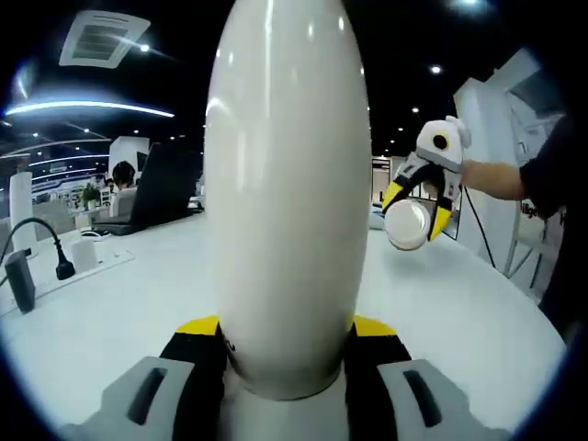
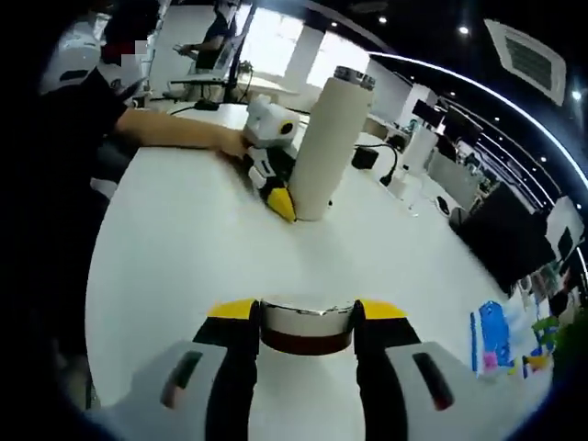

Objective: Grasp the water cup twist off the cup lid place the cup lid on the table

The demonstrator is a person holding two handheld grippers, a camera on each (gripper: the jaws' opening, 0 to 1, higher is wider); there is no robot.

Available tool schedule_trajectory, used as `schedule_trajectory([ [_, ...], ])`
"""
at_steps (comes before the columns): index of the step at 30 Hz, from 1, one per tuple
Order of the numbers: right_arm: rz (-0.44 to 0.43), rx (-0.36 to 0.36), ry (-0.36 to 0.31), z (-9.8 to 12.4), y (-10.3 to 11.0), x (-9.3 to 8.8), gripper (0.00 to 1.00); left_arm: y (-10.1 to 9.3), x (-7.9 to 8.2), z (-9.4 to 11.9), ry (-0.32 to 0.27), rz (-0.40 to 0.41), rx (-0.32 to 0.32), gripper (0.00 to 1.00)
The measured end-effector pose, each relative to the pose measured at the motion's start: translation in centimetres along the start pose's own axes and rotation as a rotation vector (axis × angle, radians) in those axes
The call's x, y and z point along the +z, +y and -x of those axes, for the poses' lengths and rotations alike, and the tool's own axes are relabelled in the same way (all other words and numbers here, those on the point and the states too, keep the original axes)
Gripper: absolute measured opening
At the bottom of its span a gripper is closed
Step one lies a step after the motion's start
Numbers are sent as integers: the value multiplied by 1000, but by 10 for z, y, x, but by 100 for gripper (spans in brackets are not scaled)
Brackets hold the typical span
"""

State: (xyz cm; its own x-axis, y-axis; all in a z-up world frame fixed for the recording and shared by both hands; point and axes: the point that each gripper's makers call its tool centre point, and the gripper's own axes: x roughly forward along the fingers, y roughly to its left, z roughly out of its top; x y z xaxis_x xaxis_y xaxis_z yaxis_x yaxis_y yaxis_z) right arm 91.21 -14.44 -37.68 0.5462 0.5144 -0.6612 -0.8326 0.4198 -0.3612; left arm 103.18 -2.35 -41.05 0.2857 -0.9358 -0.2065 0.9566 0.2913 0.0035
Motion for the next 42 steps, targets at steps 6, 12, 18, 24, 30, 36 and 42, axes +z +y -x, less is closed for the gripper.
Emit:
schedule_trajectory([
  [6,251,96,245,-5,16,-18,43,-1,0,0,0,0,-1,52],
  [12,491,166,433,-14,26,-30,43,0,0,1,0,0,-2,52],
  [18,732,200,568,-21,24,-21,43,-3,2,2,0,-2,-3,53],
  [24,980,163,720,-32,25,-14,43,-5,2,3,0,-2,-6,53],
  [30,1127,105,826,-45,29,-12,43,-6,2,3,1,-3,-10,54],
  [36,1269,47,943,-44,26,-15,43,-6,2,3,0,-3,-14,55],
  [42,1345,68,1033,-44,28,-21,43,-7,1,3,1,-3,-15,55],
])
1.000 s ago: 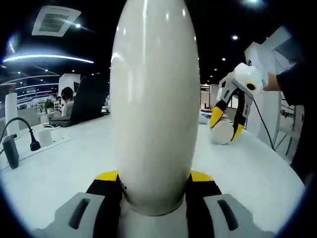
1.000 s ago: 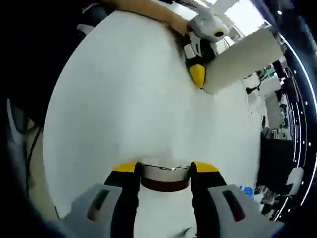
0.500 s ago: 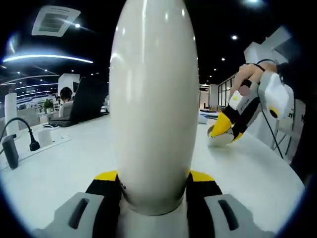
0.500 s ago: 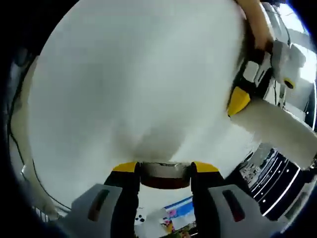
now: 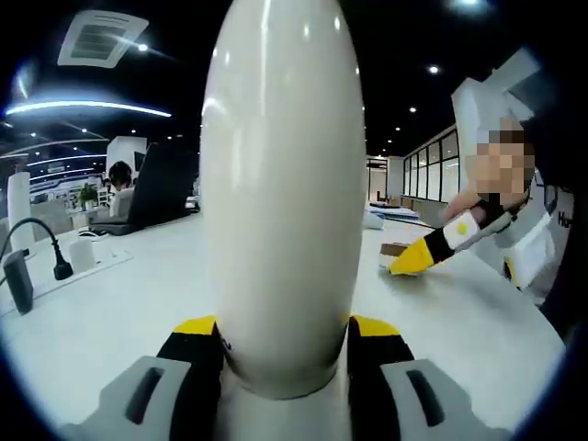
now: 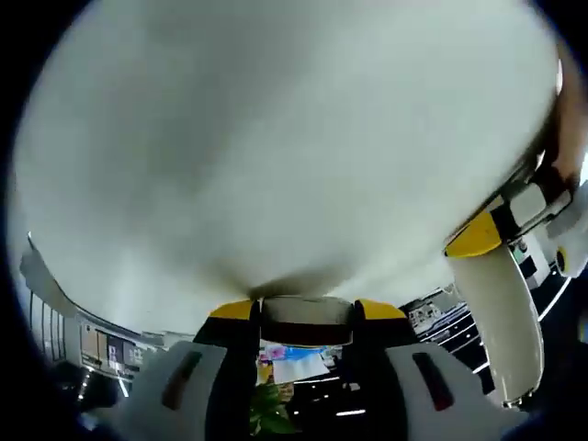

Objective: Grasp the water cup twist off the cup lid place the cup lid on the table

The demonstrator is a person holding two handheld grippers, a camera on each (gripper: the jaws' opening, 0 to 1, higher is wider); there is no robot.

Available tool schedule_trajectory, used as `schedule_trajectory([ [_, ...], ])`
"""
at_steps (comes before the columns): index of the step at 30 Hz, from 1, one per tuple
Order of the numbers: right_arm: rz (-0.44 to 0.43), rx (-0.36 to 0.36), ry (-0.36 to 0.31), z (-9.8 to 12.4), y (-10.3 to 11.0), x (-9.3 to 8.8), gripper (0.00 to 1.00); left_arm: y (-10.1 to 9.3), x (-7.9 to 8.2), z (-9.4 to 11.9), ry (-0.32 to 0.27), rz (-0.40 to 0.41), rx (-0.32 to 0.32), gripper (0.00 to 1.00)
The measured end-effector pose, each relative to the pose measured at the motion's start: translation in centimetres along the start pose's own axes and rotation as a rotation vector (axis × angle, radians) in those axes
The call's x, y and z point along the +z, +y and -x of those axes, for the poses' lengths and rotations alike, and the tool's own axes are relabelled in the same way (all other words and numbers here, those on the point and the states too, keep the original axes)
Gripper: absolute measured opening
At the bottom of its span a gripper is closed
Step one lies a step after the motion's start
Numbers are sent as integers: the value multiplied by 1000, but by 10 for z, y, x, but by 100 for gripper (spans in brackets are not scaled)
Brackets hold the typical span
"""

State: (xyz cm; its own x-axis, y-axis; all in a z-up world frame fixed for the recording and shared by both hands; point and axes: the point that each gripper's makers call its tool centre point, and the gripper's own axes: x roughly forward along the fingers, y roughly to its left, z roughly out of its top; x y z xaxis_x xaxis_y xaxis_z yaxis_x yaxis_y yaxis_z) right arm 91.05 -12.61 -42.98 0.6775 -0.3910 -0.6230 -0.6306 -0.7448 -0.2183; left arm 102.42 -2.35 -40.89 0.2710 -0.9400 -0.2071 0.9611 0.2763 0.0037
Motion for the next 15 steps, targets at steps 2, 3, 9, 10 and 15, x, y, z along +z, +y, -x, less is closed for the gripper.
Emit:
schedule_trajectory([
  [2,9,4,14,0,1,0,43,0,0,0,0,0,0,55],
  [3,21,5,22,0,1,0,43,0,0,0,0,0,-1,55],
  [9,162,58,103,-1,8,4,43,1,0,-1,0,0,-1,55],
  [10,178,58,108,-1,8,5,43,1,0,-2,0,0,-1,56],
  [15,178,63,107,0,9,4,44,1,0,-2,0,0,-2,56],
])
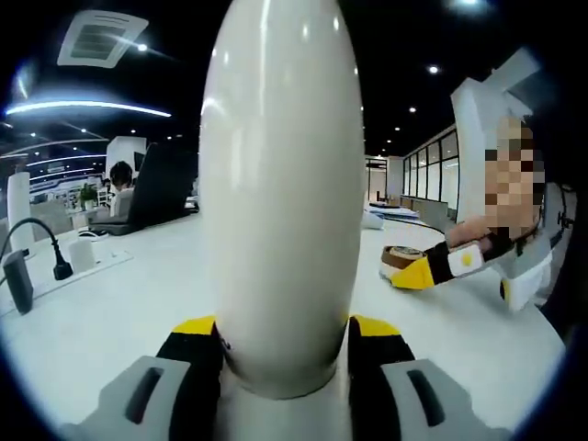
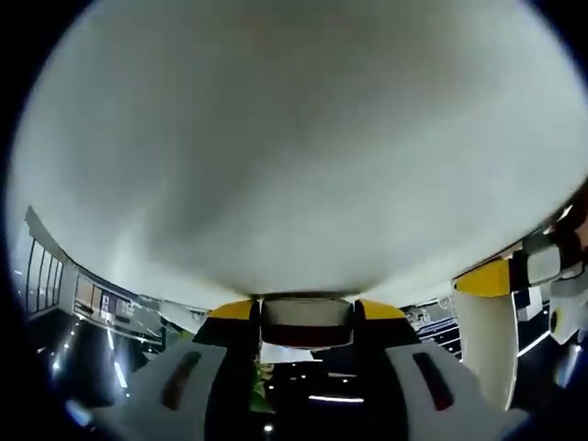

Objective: Grasp the water cup twist off the cup lid place the cup lid on the table

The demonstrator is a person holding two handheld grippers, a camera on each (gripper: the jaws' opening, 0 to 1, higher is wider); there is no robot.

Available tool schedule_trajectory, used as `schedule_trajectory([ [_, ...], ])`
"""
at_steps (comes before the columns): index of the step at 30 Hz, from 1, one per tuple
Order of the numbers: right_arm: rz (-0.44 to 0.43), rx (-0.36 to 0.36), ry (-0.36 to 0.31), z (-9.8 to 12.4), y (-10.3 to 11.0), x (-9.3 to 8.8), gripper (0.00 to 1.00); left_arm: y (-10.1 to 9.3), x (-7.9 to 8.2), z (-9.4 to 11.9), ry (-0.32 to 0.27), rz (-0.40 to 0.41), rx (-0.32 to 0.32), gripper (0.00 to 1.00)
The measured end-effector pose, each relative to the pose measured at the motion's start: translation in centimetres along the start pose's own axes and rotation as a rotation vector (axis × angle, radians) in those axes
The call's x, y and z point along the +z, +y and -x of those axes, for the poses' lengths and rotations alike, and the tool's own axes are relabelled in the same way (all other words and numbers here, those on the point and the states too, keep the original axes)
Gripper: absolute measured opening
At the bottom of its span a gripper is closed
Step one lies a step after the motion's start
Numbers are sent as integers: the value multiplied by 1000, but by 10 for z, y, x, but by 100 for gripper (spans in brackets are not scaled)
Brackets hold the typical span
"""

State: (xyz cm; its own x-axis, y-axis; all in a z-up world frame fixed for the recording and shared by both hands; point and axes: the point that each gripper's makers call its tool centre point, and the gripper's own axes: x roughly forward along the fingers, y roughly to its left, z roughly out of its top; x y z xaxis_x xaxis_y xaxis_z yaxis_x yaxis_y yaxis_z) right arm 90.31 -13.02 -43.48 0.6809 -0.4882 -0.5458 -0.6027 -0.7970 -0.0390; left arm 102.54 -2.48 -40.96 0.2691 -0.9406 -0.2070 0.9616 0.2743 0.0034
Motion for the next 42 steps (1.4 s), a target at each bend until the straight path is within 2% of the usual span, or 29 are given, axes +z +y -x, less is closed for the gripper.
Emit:
schedule_trajectory([
  [5,-14,9,-4,2,3,0,44,0,0,0,0,0,-1,56],
  [8,-13,36,-13,3,9,2,51,0,2,0,-2,-2,-1,56],
  [11,-23,32,-15,5,9,1,51,1,2,0,-2,-2,-1,56],
  [16,-148,9,-77,12,8,1,51,2,2,1,-2,-1,0,56],
  [20,-257,-39,-120,23,3,1,53,2,2,2,-2,-1,-1,56],
  [22,-358,-88,-138,28,-2,-4,53,1,2,2,-2,-2,-1,56],
  [23,-430,-89,-152,30,-1,-8,51,1,2,2,-2,-2,-2,56],
  [26,-552,-136,-175,36,-3,-17,52,-1,1,2,-2,-2,-2,56],
  [27,-650,-165,-202,39,-5,-22,52,-2,1,3,-2,-2,-2,56],
  [29,-764,-204,-226,43,-4,-34,52,-2,1,3,-2,-1,-1,56],
  [33,-1092,-317,-255,48,2,-67,49,-2,0,2,-2,-1,0,56],
  [36,-1275,-383,-318,50,6,-77,47,-3,0,2,-2,-1,0,56],
  [42,-1750,-540,-470,56,12,-94,47,-3,0,2,-3,0,3,56],
])
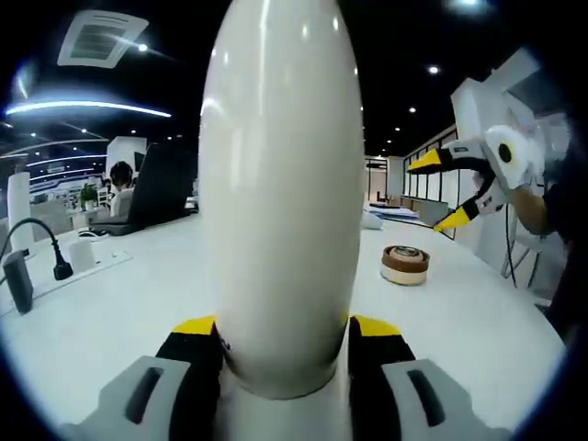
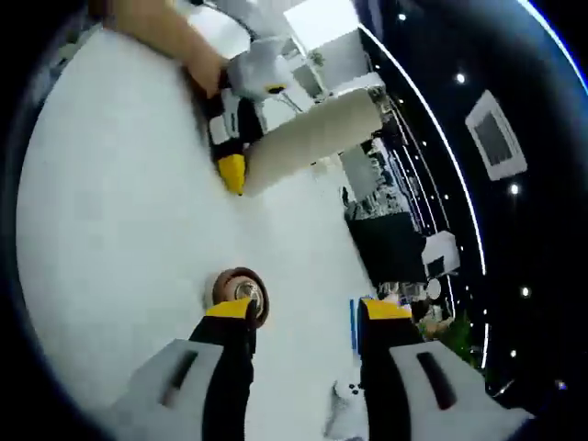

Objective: Grasp the water cup twist off the cup lid place the cup lid on the table

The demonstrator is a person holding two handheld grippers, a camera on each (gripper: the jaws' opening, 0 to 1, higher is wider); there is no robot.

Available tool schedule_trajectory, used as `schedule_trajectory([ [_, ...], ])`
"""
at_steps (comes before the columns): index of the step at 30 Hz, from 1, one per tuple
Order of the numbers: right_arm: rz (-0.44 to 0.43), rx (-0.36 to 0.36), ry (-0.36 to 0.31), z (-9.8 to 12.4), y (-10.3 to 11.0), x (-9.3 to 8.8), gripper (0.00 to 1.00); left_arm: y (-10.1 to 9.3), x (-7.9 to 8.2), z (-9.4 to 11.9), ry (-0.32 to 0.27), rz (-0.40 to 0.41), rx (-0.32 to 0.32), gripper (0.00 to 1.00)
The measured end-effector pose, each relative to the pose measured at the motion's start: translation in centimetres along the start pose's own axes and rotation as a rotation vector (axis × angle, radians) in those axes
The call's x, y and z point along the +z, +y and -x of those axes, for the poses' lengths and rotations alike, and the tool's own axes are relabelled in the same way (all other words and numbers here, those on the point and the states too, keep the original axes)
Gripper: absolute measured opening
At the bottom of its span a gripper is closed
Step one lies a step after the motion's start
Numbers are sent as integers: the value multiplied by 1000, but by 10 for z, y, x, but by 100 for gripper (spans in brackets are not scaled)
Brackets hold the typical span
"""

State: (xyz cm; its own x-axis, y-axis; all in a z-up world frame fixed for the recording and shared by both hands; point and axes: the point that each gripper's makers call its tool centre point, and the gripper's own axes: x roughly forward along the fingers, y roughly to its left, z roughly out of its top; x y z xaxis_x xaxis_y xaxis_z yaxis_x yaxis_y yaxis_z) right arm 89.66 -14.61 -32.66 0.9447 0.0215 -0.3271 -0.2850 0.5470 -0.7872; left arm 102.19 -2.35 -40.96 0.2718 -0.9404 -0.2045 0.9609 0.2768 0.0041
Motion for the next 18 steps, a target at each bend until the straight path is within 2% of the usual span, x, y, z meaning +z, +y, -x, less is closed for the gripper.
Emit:
schedule_trajectory([
  [2,-156,-16,-49,1,-1,-1,47,0,0,0,0,0,1,56],
  [4,-325,-17,-124,2,1,1,47,-1,0,0,-1,0,2,56],
  [5,-435,-13,-163,2,2,1,47,-1,0,1,-1,0,3,56],
  [7,-594,7,-234,1,8,4,48,-1,0,1,-1,1,3,56],
  [9,-782,28,-307,0,13,4,53,-2,-1,1,0,1,4,56],
  [10,-871,23,-371,0,10,6,57,-2,-1,1,-1,1,5,56],
  [11,-968,9,-397,-1,7,1,58,-2,-1,1,-1,1,5,56],
  [13,-1081,-19,-482,0,1,-6,57,0,-1,1,0,2,6,56],
  [15,-1104,-45,-525,-1,-1,-11,56,0,-1,1,0,2,7,56],
  [18,-1099,-39,-529,-5,4,-17,56,3,-1,0,0,2,7,56],
])
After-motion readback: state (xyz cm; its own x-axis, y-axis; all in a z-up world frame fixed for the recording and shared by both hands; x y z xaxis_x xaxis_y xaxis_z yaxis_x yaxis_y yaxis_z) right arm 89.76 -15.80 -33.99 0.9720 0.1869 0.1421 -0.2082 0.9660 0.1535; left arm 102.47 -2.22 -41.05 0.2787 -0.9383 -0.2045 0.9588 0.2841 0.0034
